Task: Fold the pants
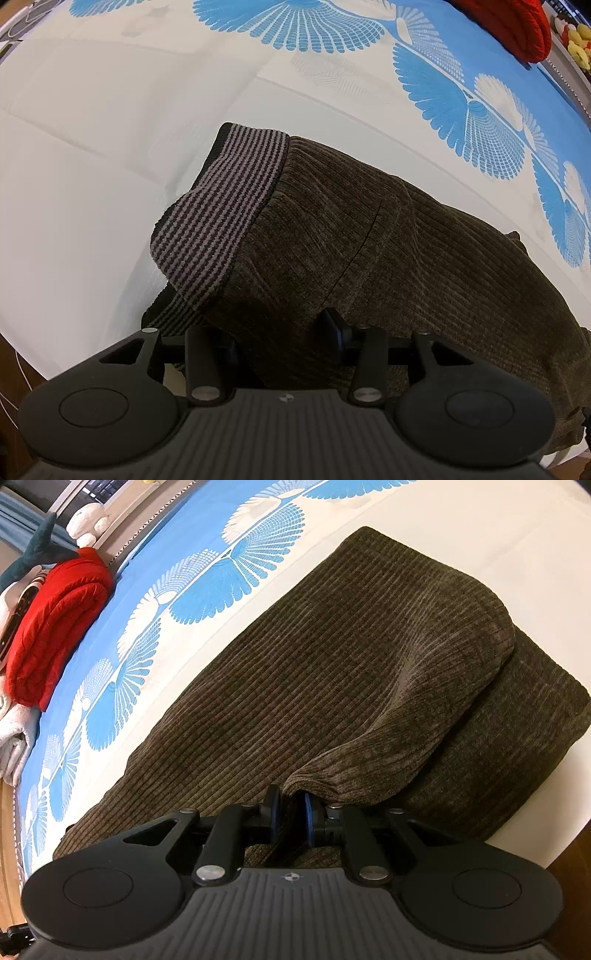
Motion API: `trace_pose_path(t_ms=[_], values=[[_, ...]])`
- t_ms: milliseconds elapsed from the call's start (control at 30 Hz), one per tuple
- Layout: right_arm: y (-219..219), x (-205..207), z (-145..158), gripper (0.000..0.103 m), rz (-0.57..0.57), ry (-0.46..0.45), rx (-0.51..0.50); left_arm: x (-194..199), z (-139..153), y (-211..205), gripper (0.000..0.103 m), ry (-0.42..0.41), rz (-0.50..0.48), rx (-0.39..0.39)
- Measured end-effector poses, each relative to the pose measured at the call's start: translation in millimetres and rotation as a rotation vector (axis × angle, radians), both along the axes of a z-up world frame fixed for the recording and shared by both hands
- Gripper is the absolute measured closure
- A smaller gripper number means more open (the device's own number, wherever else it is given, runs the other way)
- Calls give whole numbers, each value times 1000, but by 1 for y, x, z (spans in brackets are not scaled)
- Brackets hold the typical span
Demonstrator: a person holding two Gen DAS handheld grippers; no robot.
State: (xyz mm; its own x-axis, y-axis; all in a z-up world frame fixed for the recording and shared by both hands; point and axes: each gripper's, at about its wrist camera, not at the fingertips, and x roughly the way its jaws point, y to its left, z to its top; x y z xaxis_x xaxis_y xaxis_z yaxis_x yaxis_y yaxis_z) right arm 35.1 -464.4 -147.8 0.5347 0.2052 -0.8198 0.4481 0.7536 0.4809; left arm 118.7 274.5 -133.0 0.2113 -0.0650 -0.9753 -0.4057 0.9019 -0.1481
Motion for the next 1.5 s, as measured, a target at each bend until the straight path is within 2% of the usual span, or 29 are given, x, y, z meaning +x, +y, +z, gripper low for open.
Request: trace_pose_path(t_ms=[33, 67, 100, 167, 267, 400, 633, 700, 733, 767, 800, 833, 933, 1000, 1067, 1167, 1333, 1500], values=[[1, 0, 2, 92, 6, -10, -12, -1, 1, 0, 60, -5, -2, 5], [3, -1, 5, 97, 14, -22, -28, -2, 2, 0, 70, -12, -6, 10], [5, -2, 8, 97, 22, -40, -47, -3, 4, 0, 79, -18, -11, 20], [6, -5, 16, 97, 14, -77, -61, -6, 6, 4, 82, -30, -9, 14], [-8, -16, 19, 97, -77, -125, 17, -8, 8, 10, 82, -40, 4, -7], [-26, -22, 12, 97, -149, -126, 110, -9, 7, 12, 80, -37, 14, -25], [-44, -33, 12, 97, -272, -154, 202, -7, 5, 13, 78, -29, 6, -34], [-50, -42, 14, 92, -328, -174, 213, -7, 4, 14, 76, -28, 1, -35], [-54, -49, 20, 85, -379, -180, 162, -7, 3, 14, 76, -26, 0, -37], [-57, -54, 22, 77, -417, -173, 105, -6, 3, 14, 76, -24, -1, -39], [-62, -59, 24, 74, -460, -157, 53, -6, 2, 14, 76, -25, -2, -36], [-67, -62, 21, 70, -486, -135, 42, -5, 2, 13, 76, -24, -4, -34], [-76, -66, 1, 70, -504, -55, 143, -2, 2, 9, 72, -18, -12, -23], [-77, -68, -1, 68, -507, -33, 135, -1, 1, 5, 70, -16, -22, -13], [-76, -71, 1, 55, -529, -27, 113, 1, 1, 2, 68, -14, -33, -4], [-74, -72, -10, 54, -561, 7, 176, 2, 0, 1, 66, -9, -35, 1], [-62, -58, -25, 52, -480, 32, 300, 2, -1, -1, 64, -6, -43, 7], [-47, -43, -34, 50, -439, 81, 379, 3, -1, 0, 63, -6, -46, 4]])
